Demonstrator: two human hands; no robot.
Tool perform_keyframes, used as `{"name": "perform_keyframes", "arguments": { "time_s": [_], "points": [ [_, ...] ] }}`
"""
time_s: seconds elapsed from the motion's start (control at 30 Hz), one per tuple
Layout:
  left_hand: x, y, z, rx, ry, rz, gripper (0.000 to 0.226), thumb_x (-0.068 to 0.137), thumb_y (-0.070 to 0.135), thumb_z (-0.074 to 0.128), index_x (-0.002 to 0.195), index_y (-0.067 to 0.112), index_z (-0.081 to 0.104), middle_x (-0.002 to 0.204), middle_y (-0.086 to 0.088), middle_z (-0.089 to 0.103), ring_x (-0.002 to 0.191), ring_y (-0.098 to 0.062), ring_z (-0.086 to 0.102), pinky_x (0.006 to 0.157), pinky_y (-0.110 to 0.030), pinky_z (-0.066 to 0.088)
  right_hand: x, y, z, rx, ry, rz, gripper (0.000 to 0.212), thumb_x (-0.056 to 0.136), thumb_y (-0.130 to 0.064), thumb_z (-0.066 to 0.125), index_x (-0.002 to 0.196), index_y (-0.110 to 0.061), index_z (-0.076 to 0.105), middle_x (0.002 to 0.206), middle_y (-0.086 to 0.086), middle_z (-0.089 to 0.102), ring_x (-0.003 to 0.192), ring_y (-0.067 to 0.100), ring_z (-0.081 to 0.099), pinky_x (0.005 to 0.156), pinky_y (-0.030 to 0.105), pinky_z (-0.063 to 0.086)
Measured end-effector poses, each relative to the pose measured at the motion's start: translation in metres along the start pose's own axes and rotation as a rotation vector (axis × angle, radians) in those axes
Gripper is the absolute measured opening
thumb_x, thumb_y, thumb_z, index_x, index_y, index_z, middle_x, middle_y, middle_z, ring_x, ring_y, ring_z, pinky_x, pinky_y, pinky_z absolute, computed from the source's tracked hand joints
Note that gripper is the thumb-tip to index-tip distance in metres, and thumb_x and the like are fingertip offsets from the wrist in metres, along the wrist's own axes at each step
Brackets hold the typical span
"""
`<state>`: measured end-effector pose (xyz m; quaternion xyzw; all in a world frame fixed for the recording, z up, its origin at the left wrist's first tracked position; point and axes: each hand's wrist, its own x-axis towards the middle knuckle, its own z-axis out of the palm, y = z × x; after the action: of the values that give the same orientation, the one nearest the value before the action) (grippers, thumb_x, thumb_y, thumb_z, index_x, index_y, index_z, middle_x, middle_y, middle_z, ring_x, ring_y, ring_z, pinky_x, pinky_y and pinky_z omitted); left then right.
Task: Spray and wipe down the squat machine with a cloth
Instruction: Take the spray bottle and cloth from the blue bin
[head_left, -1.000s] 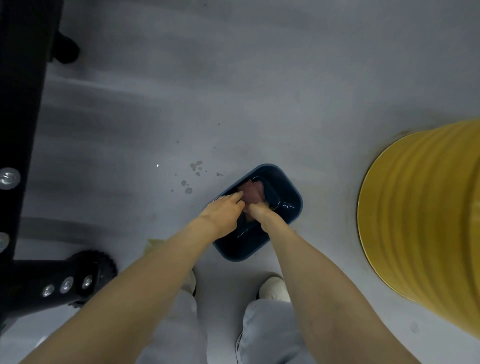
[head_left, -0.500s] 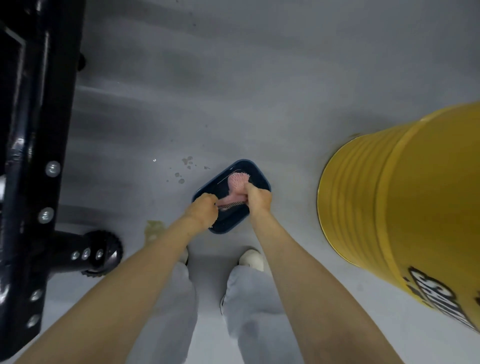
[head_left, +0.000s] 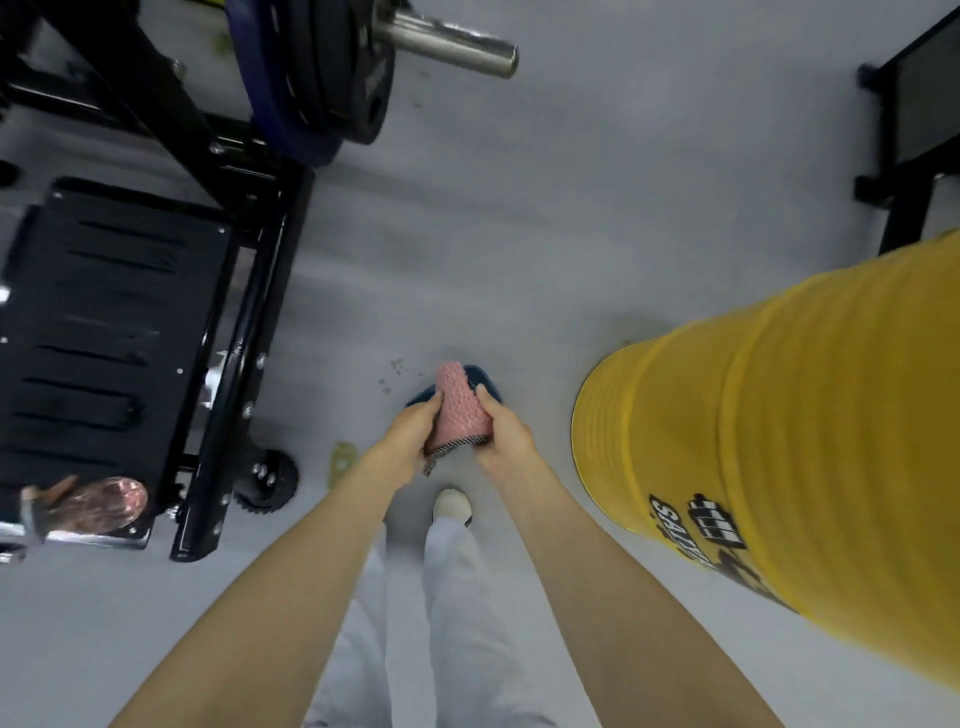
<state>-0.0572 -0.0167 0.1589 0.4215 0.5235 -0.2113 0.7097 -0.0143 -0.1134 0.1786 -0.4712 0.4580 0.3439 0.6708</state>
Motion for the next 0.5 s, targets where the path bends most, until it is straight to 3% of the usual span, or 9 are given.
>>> {"name": "perform_keyframes", "arguments": {
  "time_s": [0.07, 0.17, 0.2, 0.27, 0.37, 0.43, 0.5],
  "points": [
    [-0.026, 0.004, -0.002, -0.103, -0.050, 0.011, 0.035, 0.100, 0.029, 0.044, 0.118, 0.001, 0.057, 0.096, -0.013, 0.066, 0.077, -0.022, 0.064, 0.053, -0.026, 0.051, -0.025, -0.004, 0.006, -0.051, -0.126, 0.048, 0.038, 0.091, -0.016, 0.062, 0.122, 0.004, 0.056, 0.108, 0.016, 0.064, 0.086, 0.022, 0.063, 0.062, 0.034, 0.054],
    [-0.065, 0.007, -0.009, -0.201, -0.082, 0.046, 0.024, 0.100, 0.022, 0.043, 0.100, 0.006, 0.060, 0.074, -0.010, 0.067, 0.060, -0.020, 0.061, 0.046, -0.023, 0.048, -0.062, -0.010, 0.012, -0.173, -0.227, 0.115, 0.033, 0.092, -0.028, 0.059, 0.111, 0.000, 0.058, 0.098, 0.013, 0.065, 0.087, 0.022, 0.062, 0.074, 0.034, 0.052],
    [-0.072, 0.009, -0.011, -0.237, -0.078, 0.066, 0.021, 0.099, 0.020, 0.044, 0.100, 0.008, 0.060, 0.074, -0.009, 0.068, 0.061, -0.019, 0.063, 0.047, -0.023, 0.049, -0.069, -0.011, 0.014, -0.229, -0.253, 0.134, 0.037, 0.091, -0.033, 0.061, 0.110, -0.002, 0.059, 0.100, 0.013, 0.066, 0.091, 0.024, 0.062, 0.080, 0.036, 0.052],
    [-0.083, 0.012, -0.020, -0.299, -0.060, 0.125, 0.021, 0.099, 0.017, 0.047, 0.115, 0.009, 0.058, 0.095, -0.010, 0.070, 0.076, -0.018, 0.067, 0.058, -0.026, 0.054, -0.084, -0.011, 0.020, -0.346, -0.293, 0.158, 0.040, 0.089, -0.035, 0.063, 0.113, -0.003, 0.061, 0.109, 0.013, 0.067, 0.100, 0.025, 0.063, 0.090, 0.039, 0.051],
    [-0.099, 0.018, -0.039, -0.363, -0.026, 0.183, 0.037, 0.097, 0.014, 0.050, 0.134, 0.009, 0.049, 0.126, -0.015, 0.059, 0.096, -0.023, 0.064, 0.073, -0.032, 0.055, -0.102, -0.004, 0.034, -0.439, -0.331, 0.143, 0.039, 0.091, -0.019, 0.062, 0.126, -0.002, 0.056, 0.109, 0.011, 0.067, 0.101, 0.024, 0.063, 0.092, 0.039, 0.050],
    [-0.105, 0.022, -0.053, -0.401, 0.000, 0.210, 0.036, 0.097, 0.012, 0.049, 0.133, 0.005, 0.050, 0.125, -0.016, 0.059, 0.095, -0.025, 0.062, 0.075, -0.035, 0.053, -0.109, 0.002, 0.045, -0.469, -0.356, 0.118, 0.032, 0.092, -0.003, 0.056, 0.124, 0.002, 0.056, 0.101, 0.011, 0.066, 0.091, 0.023, 0.064, 0.082, 0.037, 0.051],
    [-0.111, 0.026, -0.066, -0.455, 0.031, 0.233, 0.027, 0.097, 0.009, 0.046, 0.121, 0.006, 0.057, 0.111, -0.015, 0.063, 0.089, -0.025, 0.062, 0.075, -0.036, 0.051, -0.115, 0.007, 0.057, -0.505, -0.368, 0.074, 0.024, 0.090, 0.007, 0.051, 0.111, 0.000, 0.060, 0.096, 0.013, 0.065, 0.087, 0.025, 0.063, 0.086, 0.042, 0.050]
  ]
}}
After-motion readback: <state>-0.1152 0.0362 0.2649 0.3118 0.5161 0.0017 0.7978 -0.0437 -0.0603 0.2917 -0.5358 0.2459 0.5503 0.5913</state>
